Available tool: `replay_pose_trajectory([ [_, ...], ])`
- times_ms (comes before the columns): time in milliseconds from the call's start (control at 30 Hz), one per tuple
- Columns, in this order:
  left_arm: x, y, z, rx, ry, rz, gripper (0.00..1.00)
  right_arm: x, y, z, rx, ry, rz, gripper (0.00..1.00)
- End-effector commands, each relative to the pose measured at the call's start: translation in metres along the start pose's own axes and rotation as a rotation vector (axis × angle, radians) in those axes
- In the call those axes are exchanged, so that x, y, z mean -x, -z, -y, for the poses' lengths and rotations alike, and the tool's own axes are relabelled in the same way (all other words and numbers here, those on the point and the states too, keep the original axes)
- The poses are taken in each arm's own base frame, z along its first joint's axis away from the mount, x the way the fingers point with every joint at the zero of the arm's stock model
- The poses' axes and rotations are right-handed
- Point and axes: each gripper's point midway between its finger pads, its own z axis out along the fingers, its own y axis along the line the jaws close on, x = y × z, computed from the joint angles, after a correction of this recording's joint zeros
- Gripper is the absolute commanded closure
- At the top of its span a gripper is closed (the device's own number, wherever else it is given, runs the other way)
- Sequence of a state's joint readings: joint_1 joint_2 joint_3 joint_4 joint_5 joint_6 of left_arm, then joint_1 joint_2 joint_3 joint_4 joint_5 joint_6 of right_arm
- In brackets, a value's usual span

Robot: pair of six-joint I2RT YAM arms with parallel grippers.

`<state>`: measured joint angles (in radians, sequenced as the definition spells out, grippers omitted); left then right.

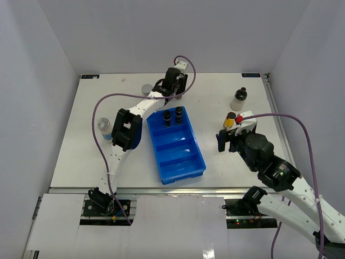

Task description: Organize the condiment bottles

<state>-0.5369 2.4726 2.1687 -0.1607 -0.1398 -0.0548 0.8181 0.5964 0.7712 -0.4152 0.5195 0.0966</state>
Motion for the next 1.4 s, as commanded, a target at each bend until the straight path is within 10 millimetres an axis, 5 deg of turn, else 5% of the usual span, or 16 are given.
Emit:
replay_pose_trajectory([
  [0, 0.134, 0.086, 0.008, 0.023, 0.008, 0.239, 1.00, 0.014, 0.001, 0.008, -0.040, -0.013, 0.056, 0.10],
  [67, 0.148, 0.103, 0.013, 0.032, 0.005, 0.263, 1.00, 0.013, 0.002, 0.009, -0.040, -0.013, 0.057, 0.10],
  [200, 0.201, 0.174, 0.013, 0.043, 0.012, 0.355, 1.00, 0.014, 0.003, 0.010, -0.043, -0.014, 0.059, 0.10],
  [300, 0.209, 0.216, 0.009, 0.065, 0.031, 0.361, 1.00, 0.014, 0.003, 0.010, -0.044, -0.016, 0.060, 0.10],
  [467, 0.178, 0.283, -0.012, 0.115, 0.119, 0.324, 1.00, 0.012, 0.004, 0.008, -0.033, -0.021, 0.051, 0.10],
  [633, 0.105, 0.331, -0.034, 0.155, 0.205, 0.245, 1.00, 0.016, 0.007, -0.003, 0.029, -0.050, 0.059, 0.10],
  [800, 0.035, 0.334, -0.047, 0.204, 0.225, 0.183, 1.00, 0.015, 0.005, -0.013, 0.077, -0.077, 0.052, 0.10],
  [1367, -0.024, 0.276, -0.027, 0.133, 0.180, 0.172, 1.00, 0.012, 0.002, -0.015, 0.080, -0.071, 0.040, 0.10],
])
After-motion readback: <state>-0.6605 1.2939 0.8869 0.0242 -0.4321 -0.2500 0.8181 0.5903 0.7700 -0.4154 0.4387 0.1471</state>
